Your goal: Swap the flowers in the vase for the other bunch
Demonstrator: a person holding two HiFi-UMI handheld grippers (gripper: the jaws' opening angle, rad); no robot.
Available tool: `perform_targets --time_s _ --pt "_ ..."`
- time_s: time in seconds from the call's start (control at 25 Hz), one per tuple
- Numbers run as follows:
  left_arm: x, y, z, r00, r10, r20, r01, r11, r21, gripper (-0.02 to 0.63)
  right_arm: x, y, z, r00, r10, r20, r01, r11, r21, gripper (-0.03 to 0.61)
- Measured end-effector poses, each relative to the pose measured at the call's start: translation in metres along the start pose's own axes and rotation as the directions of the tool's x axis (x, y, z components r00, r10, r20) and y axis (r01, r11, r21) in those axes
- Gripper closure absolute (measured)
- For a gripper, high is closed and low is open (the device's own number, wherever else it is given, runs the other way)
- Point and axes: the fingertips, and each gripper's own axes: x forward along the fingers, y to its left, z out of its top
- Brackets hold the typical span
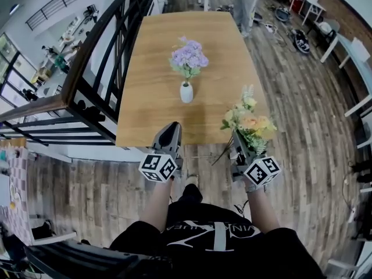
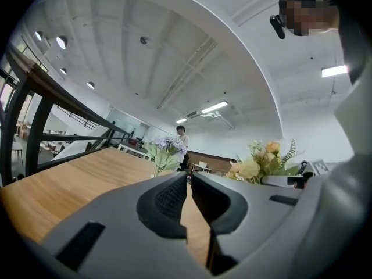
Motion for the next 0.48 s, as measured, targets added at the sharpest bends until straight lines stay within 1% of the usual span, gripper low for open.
perform_targets --time_s 0.16,0.28,0.48 --pt "0.027 0.022 0.004 1.000 -0.024 -0.018 0.024 1.000 0.003 0.595 0.027 -0.012 -0.003 1.000 -0.024 0.002 0.024 1.000 0.012 0.520" --pt "0.047 0.039 0.004 0.998 -0.048 -0.037 0.048 0.999 0.004 0.548 0.047 -0.021 -0.006 0.999 -0.041 0.008 0.041 0.999 0.019 0.520" --pt "0.080 0.061 0.003 0.995 -0.082 -0.061 0.082 0.997 0.006 0.515 0.074 -0.035 -0.008 0.998 -0.066 0.016 0.066 0.998 0.021 0.520"
